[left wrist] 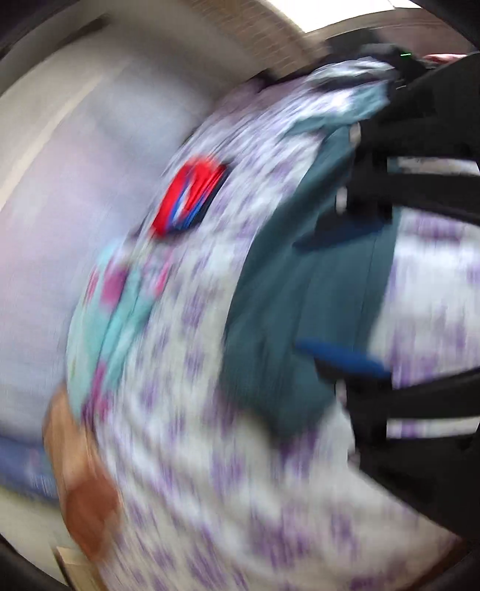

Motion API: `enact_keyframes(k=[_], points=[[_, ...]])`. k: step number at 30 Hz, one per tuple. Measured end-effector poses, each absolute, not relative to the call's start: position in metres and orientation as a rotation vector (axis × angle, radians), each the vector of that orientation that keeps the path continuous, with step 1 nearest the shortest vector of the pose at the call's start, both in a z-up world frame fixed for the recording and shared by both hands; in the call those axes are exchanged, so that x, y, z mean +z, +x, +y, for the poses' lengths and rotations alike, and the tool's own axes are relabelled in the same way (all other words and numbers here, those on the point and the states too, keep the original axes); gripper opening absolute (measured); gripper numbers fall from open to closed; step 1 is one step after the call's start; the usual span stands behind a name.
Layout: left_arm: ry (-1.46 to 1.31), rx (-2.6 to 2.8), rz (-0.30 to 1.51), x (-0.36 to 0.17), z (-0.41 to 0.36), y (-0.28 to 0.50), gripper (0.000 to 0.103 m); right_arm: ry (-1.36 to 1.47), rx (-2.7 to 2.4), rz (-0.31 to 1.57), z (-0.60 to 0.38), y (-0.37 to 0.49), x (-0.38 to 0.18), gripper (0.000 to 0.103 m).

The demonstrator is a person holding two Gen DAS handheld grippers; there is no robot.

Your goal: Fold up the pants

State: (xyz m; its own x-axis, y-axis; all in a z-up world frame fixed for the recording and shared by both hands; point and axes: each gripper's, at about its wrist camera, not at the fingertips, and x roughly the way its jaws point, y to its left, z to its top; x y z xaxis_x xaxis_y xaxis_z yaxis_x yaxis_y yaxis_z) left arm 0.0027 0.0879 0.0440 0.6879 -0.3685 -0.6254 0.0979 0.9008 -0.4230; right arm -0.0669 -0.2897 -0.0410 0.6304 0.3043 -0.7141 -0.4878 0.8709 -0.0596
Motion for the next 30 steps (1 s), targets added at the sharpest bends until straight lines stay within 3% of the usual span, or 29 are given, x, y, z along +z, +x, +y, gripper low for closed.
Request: enact_keyframes(k=[8, 12, 16, 18, 21, 30], points=[[-0.162, -0.58, 0.927, 0.016, -0.055, 0.026, 0.056, -0.236, 0.453, 0.808, -0.298, -0.071, -0.043, 0.004], [-0.128, -0.63, 0.999, -0.012, -0.08, 0.03, 0.056, -0.078, 0.412, 0.773, -0.322, -0.063, -0.02, 0.036], [-0.123, -0.676, 0.959, -0.035, -0.081, 0.028, 0.069, 0.103, 0.207, 0.752, -0.358, -0.024, 0.006, 0.038], [-0.082, -0.716, 0.928, -0.035, -0.086, 0.021, 0.084, 0.158, 0.107, 0.765, -0.374, 0.006, 0.012, 0.047], [0.001, -0.715, 0.904, -0.033, -0.097, 0.011, 0.092, 0.244, 0.03, 0.834, -0.389, 0.06, 0.009, 0.047], [-0.137, -0.765, 0.91, -0.034, -0.081, 0.019, 0.093, 0.221, -0.085, 1.074, -0.368, 0.158, -0.036, 0.046]])
